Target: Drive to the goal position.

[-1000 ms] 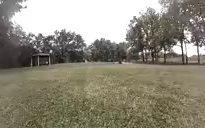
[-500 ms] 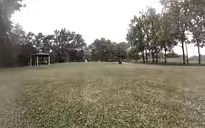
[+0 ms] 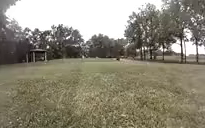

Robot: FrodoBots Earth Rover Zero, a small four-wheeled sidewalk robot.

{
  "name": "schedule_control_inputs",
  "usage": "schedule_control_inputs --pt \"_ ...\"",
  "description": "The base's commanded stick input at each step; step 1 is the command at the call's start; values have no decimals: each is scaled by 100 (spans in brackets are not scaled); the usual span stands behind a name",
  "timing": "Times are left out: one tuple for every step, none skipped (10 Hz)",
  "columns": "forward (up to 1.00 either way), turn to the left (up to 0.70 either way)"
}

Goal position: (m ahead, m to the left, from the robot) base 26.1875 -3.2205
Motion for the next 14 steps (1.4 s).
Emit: schedule_control_inputs --pt "70 0" --pt "70 0" --pt "70 0" --pt "70 0" --pt "70 0" --pt "70 0" --pt "70 0" --pt "70 0" --pt "70 0" --pt "70 0" --pt "70 0" --pt "70 0" --pt "70 0" --pt "70 0"
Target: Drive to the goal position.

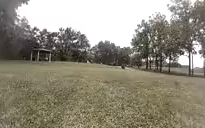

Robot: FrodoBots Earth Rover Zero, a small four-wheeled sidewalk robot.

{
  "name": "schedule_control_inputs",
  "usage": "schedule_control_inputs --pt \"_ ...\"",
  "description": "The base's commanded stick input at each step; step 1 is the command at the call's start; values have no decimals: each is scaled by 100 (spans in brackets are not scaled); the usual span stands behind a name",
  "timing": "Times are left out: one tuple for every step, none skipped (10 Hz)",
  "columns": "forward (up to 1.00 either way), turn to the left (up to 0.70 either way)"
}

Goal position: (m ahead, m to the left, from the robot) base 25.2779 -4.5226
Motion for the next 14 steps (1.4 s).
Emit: schedule_control_inputs --pt "70 0" --pt "70 0" --pt "70 0" --pt "70 0" --pt "70 0" --pt "70 0" --pt "70 0" --pt "70 0" --pt "70 0" --pt "70 0" --pt "70 0" --pt "70 0" --pt "70 0" --pt "70 0"
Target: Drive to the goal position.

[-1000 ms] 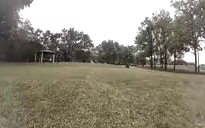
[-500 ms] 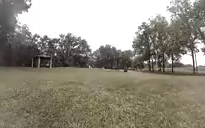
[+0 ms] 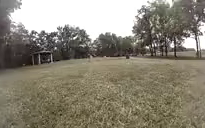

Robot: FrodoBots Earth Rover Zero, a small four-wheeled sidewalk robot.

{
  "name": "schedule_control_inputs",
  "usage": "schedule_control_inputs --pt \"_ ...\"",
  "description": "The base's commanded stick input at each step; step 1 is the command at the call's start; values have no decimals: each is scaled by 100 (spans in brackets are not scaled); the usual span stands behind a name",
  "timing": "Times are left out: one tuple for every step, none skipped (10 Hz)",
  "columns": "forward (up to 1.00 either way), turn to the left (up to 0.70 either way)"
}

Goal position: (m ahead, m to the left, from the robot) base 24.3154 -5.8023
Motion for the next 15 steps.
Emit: schedule_control_inputs --pt "70 0" --pt "70 0" --pt "70 0" --pt "70 0" --pt "70 0" --pt "70 0" --pt "70 0" --pt "70 0" --pt "70 0" --pt "70 0" --pt "70 0" --pt "70 0" --pt "70 0" --pt "70 0" --pt "70 0"
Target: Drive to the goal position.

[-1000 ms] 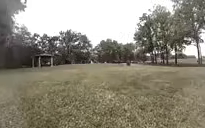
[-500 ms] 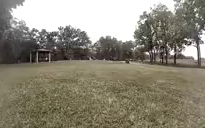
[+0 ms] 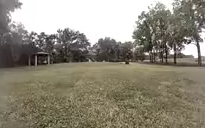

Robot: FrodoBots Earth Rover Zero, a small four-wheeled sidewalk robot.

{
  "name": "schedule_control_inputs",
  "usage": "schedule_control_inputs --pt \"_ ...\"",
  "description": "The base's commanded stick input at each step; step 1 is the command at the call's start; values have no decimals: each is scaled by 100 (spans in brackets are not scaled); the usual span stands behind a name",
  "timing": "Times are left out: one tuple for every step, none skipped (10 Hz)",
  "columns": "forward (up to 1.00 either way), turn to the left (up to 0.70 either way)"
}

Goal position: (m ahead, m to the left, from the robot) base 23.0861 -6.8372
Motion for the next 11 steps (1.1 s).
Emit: schedule_control_inputs --pt "70 0" --pt "70 0" --pt "70 0" --pt "70 0" --pt "70 0" --pt "70 0" --pt "70 0" --pt "70 0" --pt "70 0" --pt "70 0" --pt "70 0"
